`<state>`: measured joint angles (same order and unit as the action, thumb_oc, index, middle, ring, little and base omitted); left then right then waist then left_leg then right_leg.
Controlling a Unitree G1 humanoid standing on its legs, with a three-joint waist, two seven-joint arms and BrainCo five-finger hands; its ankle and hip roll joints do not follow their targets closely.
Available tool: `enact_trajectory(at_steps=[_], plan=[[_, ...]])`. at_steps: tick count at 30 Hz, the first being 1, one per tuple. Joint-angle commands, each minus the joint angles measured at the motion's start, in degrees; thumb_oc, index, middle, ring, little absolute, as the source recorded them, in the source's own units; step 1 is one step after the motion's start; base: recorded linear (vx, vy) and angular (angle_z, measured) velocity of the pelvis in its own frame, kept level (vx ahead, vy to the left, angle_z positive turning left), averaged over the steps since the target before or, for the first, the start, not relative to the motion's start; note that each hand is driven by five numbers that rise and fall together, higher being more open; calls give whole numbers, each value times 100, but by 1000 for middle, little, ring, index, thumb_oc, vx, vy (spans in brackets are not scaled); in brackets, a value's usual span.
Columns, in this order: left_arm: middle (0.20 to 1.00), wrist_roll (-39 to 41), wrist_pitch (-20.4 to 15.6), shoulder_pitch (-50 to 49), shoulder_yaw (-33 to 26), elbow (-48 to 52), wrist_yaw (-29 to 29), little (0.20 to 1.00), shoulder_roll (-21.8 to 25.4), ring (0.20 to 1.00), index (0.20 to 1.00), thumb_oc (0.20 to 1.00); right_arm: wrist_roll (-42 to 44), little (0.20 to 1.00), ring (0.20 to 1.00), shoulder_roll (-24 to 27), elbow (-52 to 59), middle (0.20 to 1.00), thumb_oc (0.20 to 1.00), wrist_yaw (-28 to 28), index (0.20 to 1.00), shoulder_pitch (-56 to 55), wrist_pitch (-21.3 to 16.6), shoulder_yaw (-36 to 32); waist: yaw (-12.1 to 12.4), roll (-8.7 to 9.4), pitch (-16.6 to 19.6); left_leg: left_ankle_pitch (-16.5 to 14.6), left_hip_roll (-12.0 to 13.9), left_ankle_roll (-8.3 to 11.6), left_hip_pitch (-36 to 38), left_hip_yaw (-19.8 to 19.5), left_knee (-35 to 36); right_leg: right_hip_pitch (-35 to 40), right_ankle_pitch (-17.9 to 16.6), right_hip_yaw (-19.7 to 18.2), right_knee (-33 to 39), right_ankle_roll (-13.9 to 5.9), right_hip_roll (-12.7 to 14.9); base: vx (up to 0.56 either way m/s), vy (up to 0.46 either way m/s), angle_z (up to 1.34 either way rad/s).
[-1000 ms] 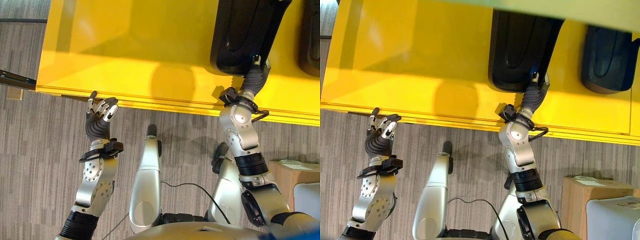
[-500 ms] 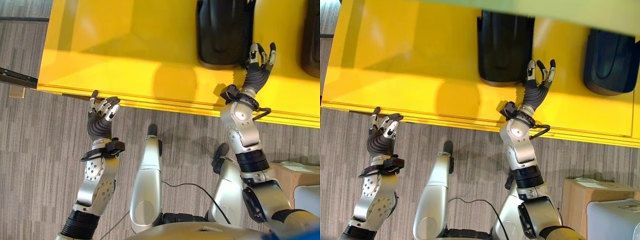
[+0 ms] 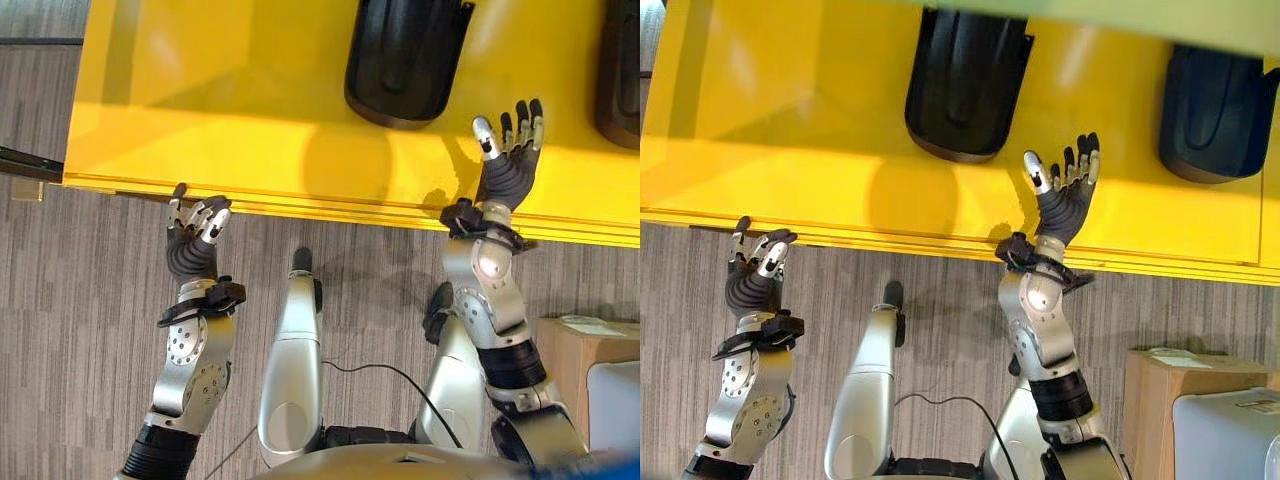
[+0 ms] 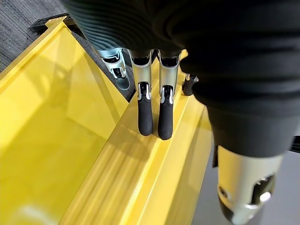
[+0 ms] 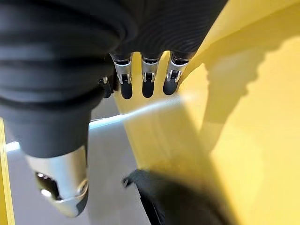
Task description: Move parts from the plastic box to the shelf.
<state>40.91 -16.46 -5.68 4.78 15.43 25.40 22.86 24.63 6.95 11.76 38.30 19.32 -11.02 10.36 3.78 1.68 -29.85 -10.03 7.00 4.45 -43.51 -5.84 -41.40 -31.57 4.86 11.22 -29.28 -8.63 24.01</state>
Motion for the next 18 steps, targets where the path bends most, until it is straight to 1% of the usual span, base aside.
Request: enact_trajectory(at_steps=[1, 7, 10, 14, 15, 18], plan=[[1000, -302, 108, 480, 153, 431, -154, 1000, -18, 1000, 1000, 1000, 79, 1000, 1000, -3, 568, 1000, 1000, -134, 1000, 113, -449, -252, -219, -135, 5, -20, 179, 54, 336, 346, 347, -26, 800, -116, -1134, 200, -92, -3, -6, -4], [1000, -322, 58, 406, 100, 541, -152, 1000, -19, 1000, 1000, 1000, -131, 1000, 1000, 89, 825, 1000, 1000, -104, 1000, 15, -505, -361, -266, -115, 5, -16, 199, 60, 358, 352, 356, -30, 788, -143, -1114, 196, -116, -1, 0, -1], [1000, -409, 70, 423, 68, 599, -178, 1000, 7, 1000, 1000, 1000, -168, 1000, 1000, 168, 989, 1000, 1000, -287, 1000, -88, -519, -336, -302, -96, 5, -6, 219, 65, 406, 359, 378, -32, 790, -159, -1120, 191, -125, 0, 0, 0], [1000, -877, 19, 483, -125, 823, -132, 1000, 93, 1000, 1000, 1000, -146, 1000, 1000, 350, 1193, 1000, 1000, -593, 1000, -411, -621, -361, -355, -66, 5, 15, 239, 82, 429, 362, 395, -9, 792, -163, -1111, 190, -136, 0, 0, 0], [1000, -975, -28, 502, -182, 910, -144, 1000, 108, 1000, 1000, 1000, -102, 1000, 1000, 406, 1241, 1000, 1000, -729, 1000, -499, -672, -367, -365, -57, 5, 23, 249, 90, 451, 365, 408, -3, 788, -167, -1111, 188, -140, 0, 0, 0], [1000, -1365, -172, 615, -379, 1199, -74, 1000, 196, 1000, 1000, 1000, -50, 1000, 1000, 540, 1332, 1000, 1000, -895, 1000, -769, -725, -419, -411, -29, 5, 43, 267, 108, 524, 371, 457, 30, 779, -176, -1095, 174, -152, -7, -10, -5]])
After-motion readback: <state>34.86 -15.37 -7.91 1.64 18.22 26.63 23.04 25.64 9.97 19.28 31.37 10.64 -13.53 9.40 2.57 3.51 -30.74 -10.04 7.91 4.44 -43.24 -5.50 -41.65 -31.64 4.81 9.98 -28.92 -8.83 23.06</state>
